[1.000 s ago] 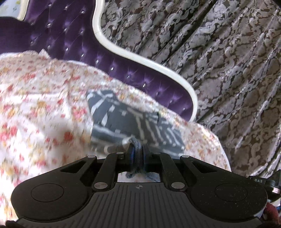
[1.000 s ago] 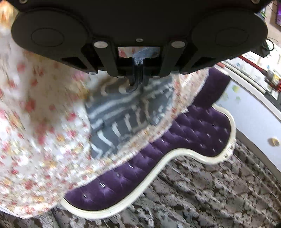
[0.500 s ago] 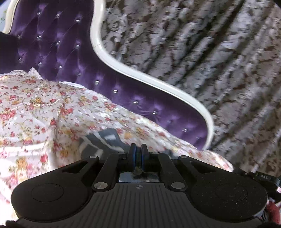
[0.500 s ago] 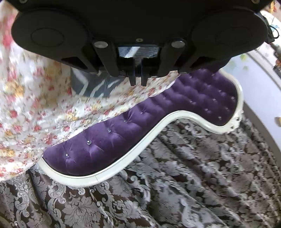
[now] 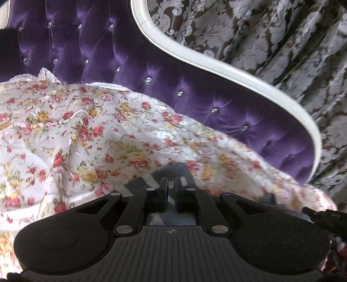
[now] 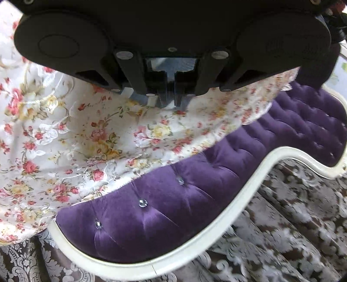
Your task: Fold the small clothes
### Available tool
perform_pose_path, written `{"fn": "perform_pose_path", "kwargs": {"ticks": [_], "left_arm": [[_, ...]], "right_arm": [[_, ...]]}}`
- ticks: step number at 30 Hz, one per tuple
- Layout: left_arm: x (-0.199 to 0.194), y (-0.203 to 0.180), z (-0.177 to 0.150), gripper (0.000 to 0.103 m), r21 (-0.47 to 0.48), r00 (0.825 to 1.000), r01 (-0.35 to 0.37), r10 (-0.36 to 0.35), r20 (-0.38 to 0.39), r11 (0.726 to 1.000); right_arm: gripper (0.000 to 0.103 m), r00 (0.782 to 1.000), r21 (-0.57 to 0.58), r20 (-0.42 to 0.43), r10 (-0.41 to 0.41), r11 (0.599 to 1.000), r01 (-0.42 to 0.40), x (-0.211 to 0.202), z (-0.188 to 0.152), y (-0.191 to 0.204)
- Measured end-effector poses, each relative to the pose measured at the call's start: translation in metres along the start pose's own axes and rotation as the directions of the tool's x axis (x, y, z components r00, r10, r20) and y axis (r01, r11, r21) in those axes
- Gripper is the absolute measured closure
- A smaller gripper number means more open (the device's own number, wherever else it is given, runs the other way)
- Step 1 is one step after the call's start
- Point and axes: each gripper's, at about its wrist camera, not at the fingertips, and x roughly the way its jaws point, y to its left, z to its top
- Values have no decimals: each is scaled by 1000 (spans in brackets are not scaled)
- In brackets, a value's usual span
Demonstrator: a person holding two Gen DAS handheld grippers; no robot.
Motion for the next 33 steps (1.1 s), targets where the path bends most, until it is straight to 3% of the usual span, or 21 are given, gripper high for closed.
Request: {"fn": "perform_pose_path", "kwargs": {"ticks": [1,2,4,7,9,13,17,20,24,30,33], "left_arm": [[3,1,0,97,8,1000,-9,8,3,1000],[6,2,2,97,10,1000,-15,15,4,1000],[6,5,5,88,-6,1000,-26,26,9,1000],[-5,4,8,67,-4,999,-14,14,37,1000],[-18,-4,6,61,54,999,-13,10,51,998],[-40,-25,-9,39,165,998,0,-9,55,986],[-51,-46,-30,29,237,1000,22,-26,16,971],[-51,-57,-44,25,281,1000,14,-12,-6,960],[-40,-63,-58,20,318,998,-46,58,-27,947],[-15,-56,-72,18,340,984,-130,163,-71,932],[-3,-50,-79,12,340,979,-146,186,-89,929]], "right_arm": [[89,1000,-7,3,-15,1000,15,3,0,-1],[82,1000,-13,9,-24,1000,24,5,1,-2],[78,999,-18,24,-29,999,29,7,3,-5],[48,997,-22,63,-39,999,40,-1,6,-8],[40,996,-58,85,-19,998,24,-11,5,-4],[24,997,-199,71,-14,980,28,-29,-9,18],[7,999,-290,51,8,957,7,-40,-32,38],[2,1000,-334,20,8,942,0,-41,-49,53],[0,1000,-409,-26,-4,913,-7,-36,-67,71],[1,995,-507,2,-96,858,84,-27,-88,73],[0,990,-506,-17,-142,855,114,-19,-89,62]]}}
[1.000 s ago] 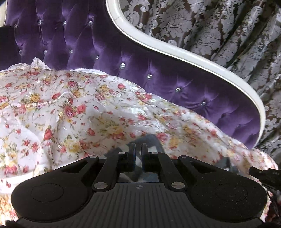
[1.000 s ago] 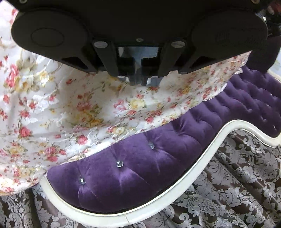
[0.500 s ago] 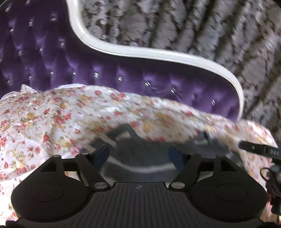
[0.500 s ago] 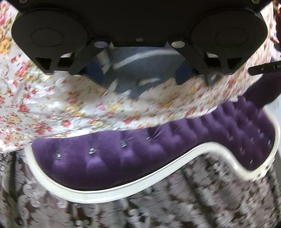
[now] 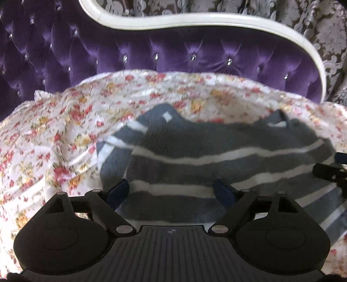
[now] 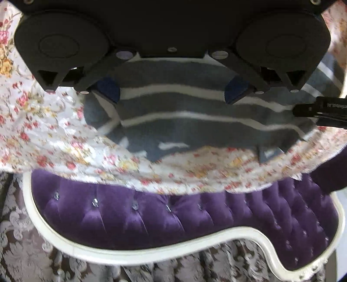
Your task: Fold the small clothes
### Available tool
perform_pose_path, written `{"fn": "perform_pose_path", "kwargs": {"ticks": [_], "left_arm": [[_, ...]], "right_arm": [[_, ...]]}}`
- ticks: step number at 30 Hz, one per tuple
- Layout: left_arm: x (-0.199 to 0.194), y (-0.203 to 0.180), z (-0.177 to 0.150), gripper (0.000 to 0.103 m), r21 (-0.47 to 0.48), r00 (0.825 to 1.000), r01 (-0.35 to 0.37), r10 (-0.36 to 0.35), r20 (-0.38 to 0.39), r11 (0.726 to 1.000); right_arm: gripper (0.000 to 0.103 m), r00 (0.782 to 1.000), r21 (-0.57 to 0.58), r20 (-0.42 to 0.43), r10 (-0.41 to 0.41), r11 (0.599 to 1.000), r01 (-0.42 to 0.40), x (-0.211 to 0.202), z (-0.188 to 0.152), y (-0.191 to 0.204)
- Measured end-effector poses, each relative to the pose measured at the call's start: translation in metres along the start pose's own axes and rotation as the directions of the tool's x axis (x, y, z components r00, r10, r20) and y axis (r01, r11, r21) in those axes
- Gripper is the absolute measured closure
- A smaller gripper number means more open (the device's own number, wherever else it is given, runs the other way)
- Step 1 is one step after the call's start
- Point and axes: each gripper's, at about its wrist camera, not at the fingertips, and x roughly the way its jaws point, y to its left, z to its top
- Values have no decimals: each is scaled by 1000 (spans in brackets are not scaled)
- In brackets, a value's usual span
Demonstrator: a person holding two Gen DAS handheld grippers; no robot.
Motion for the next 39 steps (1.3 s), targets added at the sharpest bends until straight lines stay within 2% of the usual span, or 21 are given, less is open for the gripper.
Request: {"fn": "perform_pose_path", "kwargs": {"ticks": [1,10,15,25,31,34,39], "left_arm": [[2,1,-2,8,-6,1000,-3,3,3,1000],[6,1,-4,0,-10,1000,-26,26,-1,1000],[8,2,-6,0,-12,1000,-26,26,9,1000],[8,1,-7,0,-21,998,-38,38,41,999],[7,5,-9,0,-21,999,-14,15,51,1000],[2,10,-7,1,-13,998,21,-20,55,1000],[-7,34,3,2,-82,996,6,1,91,997]], "right_arm": [[0,1000,9,-10,-9,1000,9,3,0,-4],[0,997,98,-48,-67,993,72,17,-3,-33],[0,993,80,-61,-101,991,106,21,-3,-33],[0,992,63,-56,-109,992,112,23,-5,-31],[0,993,65,-47,-104,992,107,22,-6,-32],[0,994,60,-53,-95,993,98,22,-5,-33],[0,994,60,-62,-86,994,89,22,-4,-34]]}}
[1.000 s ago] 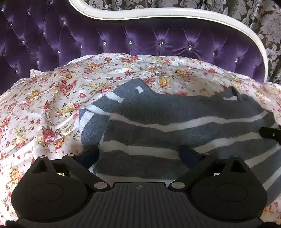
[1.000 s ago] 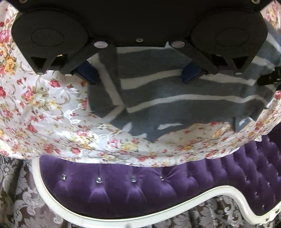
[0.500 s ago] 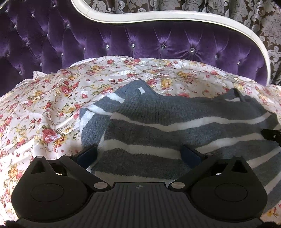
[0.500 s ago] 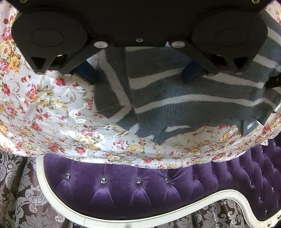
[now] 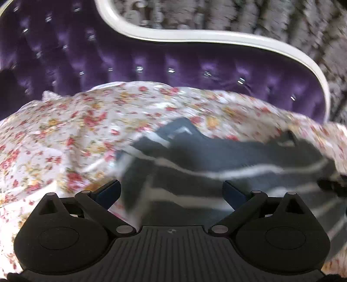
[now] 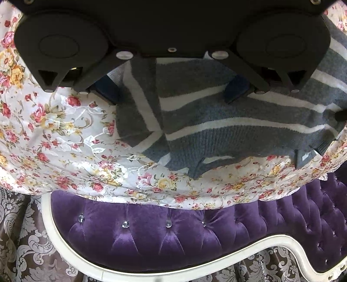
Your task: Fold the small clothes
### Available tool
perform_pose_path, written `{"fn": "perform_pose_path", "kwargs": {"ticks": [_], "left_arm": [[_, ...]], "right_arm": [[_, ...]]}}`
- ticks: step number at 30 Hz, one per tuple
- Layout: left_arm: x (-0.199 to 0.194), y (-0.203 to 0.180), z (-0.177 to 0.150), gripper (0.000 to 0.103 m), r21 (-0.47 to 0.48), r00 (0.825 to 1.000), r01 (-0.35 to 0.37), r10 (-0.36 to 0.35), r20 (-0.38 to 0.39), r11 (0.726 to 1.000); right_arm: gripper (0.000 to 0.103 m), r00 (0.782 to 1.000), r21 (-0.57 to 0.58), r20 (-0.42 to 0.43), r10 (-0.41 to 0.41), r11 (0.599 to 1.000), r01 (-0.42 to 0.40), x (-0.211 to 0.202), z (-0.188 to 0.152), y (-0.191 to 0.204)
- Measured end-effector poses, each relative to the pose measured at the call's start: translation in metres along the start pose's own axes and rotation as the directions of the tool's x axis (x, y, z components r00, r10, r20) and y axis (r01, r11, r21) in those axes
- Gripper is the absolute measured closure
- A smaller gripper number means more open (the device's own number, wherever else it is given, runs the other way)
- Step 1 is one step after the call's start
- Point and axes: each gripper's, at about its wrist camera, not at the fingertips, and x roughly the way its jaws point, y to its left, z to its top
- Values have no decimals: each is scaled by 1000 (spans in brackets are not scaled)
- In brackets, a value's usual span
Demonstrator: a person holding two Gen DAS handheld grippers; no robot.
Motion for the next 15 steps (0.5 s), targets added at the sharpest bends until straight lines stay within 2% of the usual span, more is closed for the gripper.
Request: {"fn": "perform_pose_path", "kwargs": {"ticks": [3,8,15], "left_arm": [[11,10,10,2,-24,999,-40,39,-27,999],[36,5,19,2,54,991,-113,116,-62,992],[55,27,31,0,-130,982,-141,123,-140,981]], "right_arm": [[0,1000,2,-4,2,1000,-2,0,1,0],[0,1000,1,-3,1,1000,-1,0,1,0],[0,1000,1,-6,-4,1000,4,0,1,0]]}}
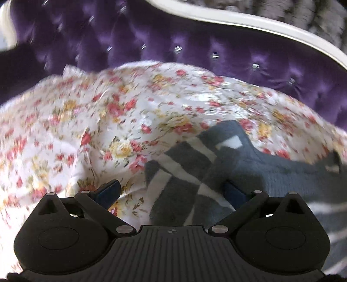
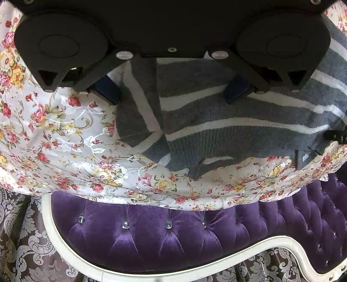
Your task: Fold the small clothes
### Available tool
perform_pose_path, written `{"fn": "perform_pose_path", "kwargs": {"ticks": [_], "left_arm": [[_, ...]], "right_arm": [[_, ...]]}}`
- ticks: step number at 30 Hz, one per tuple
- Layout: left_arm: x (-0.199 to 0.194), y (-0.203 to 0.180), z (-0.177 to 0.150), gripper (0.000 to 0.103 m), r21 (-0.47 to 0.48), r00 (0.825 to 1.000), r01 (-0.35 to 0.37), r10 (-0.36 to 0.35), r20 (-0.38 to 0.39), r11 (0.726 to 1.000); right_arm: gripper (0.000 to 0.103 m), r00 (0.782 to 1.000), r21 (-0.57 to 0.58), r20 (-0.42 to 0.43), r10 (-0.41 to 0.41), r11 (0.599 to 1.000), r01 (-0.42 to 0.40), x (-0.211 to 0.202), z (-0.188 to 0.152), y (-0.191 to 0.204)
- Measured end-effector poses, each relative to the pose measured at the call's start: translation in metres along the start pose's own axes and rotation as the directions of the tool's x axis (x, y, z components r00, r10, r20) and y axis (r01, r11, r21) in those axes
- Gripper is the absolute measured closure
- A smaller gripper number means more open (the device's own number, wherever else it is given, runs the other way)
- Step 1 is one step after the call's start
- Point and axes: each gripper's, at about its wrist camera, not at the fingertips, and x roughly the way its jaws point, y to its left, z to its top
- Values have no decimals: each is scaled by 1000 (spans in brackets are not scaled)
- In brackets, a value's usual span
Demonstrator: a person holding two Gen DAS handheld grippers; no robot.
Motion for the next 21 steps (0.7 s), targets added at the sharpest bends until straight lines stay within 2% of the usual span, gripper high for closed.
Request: {"fn": "perform_pose_path", "kwargs": {"ticks": [2,8,13,21], "left_arm": [[2,5,2,0,-41,1000,6,-6,-13,999],[5,3,4,0,-49,1000,-14,13,-16,999],[6,0,-5,0,3,999,-30,30,32,1000],[6,-1,-4,0,10,999,-26,25,28,1000]], "right_arm": [[0,1000,0,0,-3,1000,3,0,-1,1],[0,1000,1,-1,0,1000,0,-1,-1,1],[0,1000,-2,7,0,1000,0,-1,-3,1],[0,1000,-8,11,2,1000,-2,0,-3,1]]}}
